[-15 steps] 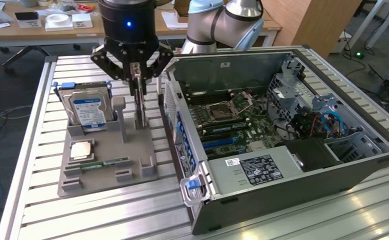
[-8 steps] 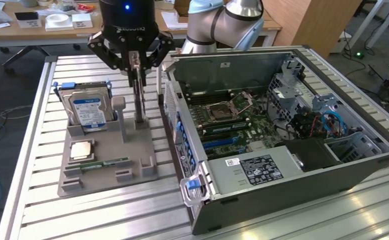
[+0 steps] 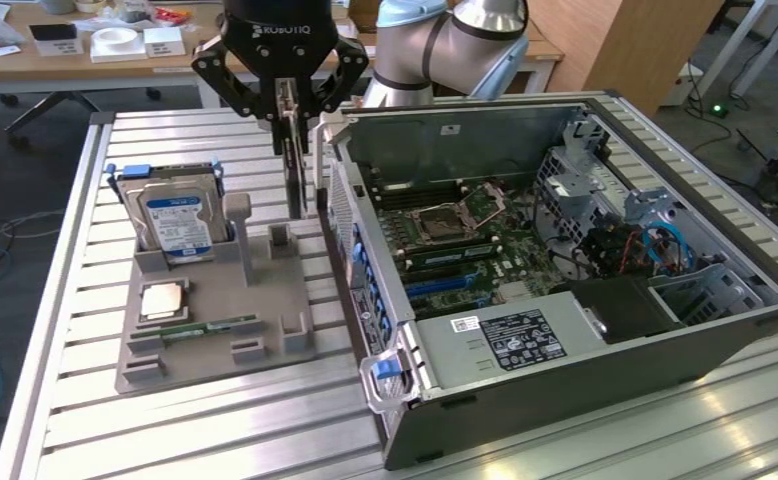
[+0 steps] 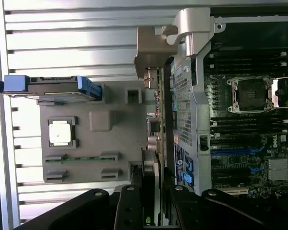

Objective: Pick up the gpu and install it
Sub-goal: 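Pick up the gpu and move the gpu toward the slot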

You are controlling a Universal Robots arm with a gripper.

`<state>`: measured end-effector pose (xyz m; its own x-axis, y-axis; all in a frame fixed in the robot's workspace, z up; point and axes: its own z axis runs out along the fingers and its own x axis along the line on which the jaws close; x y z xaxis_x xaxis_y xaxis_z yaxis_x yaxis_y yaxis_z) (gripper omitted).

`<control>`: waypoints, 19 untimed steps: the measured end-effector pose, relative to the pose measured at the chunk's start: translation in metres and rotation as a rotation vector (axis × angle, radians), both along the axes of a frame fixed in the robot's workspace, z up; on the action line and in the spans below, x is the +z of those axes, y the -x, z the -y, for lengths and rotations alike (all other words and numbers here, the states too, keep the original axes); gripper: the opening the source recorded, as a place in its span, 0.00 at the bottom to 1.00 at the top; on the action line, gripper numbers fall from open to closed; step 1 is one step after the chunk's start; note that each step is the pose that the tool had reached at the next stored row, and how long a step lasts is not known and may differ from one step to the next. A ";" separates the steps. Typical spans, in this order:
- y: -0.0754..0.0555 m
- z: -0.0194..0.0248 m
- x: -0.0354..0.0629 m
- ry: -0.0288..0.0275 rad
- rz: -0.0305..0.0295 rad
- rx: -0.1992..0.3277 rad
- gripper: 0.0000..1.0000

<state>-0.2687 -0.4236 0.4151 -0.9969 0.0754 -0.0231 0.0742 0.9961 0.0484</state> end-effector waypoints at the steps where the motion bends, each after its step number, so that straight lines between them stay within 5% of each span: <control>1: 0.000 0.0000 0.0000 0.0000 0.0000 0.000 0.27; 19: 0.000 0.0000 0.0079 -0.0001 0.0002 0.000 0.27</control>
